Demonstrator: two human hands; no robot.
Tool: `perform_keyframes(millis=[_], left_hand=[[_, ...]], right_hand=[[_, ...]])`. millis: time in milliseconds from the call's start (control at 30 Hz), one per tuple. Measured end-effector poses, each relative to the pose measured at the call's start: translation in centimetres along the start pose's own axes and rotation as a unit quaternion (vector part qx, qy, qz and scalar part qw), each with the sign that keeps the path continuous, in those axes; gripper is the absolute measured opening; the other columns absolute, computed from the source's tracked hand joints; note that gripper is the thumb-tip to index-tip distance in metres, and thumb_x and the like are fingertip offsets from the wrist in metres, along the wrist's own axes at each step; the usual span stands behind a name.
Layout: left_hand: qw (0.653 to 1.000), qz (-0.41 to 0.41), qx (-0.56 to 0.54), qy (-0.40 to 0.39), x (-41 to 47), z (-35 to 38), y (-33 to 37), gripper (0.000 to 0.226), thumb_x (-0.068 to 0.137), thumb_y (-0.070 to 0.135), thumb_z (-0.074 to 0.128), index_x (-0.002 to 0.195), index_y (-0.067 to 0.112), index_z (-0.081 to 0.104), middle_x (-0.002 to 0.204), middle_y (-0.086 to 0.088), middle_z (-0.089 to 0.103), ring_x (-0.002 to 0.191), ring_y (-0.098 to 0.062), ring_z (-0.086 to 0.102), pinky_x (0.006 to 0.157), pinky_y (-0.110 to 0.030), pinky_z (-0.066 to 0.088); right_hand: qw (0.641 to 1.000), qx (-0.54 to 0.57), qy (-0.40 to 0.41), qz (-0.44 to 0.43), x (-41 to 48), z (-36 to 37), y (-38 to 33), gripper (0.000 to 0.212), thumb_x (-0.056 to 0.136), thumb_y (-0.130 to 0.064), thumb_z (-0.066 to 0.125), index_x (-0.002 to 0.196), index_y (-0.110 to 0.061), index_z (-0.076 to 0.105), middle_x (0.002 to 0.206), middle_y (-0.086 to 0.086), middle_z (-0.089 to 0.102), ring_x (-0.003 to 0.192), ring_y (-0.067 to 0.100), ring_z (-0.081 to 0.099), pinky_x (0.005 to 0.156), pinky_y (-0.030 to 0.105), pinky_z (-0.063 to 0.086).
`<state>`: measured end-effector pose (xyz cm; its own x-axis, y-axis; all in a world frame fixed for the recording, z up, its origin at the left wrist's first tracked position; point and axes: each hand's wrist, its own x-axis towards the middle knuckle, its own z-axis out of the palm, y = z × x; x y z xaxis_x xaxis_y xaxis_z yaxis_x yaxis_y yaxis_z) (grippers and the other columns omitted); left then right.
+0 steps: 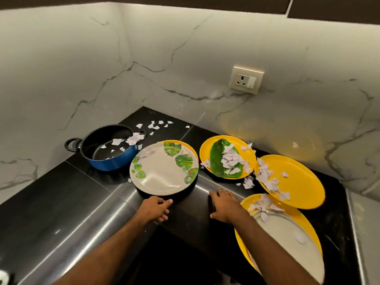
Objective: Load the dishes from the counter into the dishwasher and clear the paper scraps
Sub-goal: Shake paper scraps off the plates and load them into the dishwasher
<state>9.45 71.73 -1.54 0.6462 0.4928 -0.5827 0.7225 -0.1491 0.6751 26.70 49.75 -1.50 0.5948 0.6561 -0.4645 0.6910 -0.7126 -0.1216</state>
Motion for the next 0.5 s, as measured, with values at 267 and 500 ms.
perform_keyframes(millis=[267, 500], left_hand=[[0.890, -0.099, -0.427, 0.123, 0.8, 0.6, 0.2, 0.030, 0.099, 0.035, 0.065, 0.112, 0.008, 0.061, 0.105, -0.017, 0.075, 0.094, -0.029, 0.075, 0.073, -0.031, 0.059], [0.839, -0.104, -0.499, 0.190, 1.6, 1.1, 1.0, 0.023, 0.094, 0.008, 0.070, 0.116, 0.003, 0.064, 0.104, -0.017, 0.076, 0.094, -0.028, 0.074, 0.067, -0.027, 0.062]], right_hand=[[0.994, -0.081, -0.073, -0.009, 2.3, -1.4, 0.7, 0.113, 0.085, -0.045, 0.080, 0.165, -0.024, 0.004, 0.169, 0.027, 0.007, 0.155, 0.046, 0.016, 0.127, 0.051, 0.012], [0.992, -0.102, -0.069, -0.028, 1.8, -2.3, 0.3, 0.094, 0.097, -0.044, 0.066, 0.165, -0.021, 0.006, 0.166, 0.029, 0.014, 0.153, 0.046, 0.021, 0.124, 0.050, 0.020]])
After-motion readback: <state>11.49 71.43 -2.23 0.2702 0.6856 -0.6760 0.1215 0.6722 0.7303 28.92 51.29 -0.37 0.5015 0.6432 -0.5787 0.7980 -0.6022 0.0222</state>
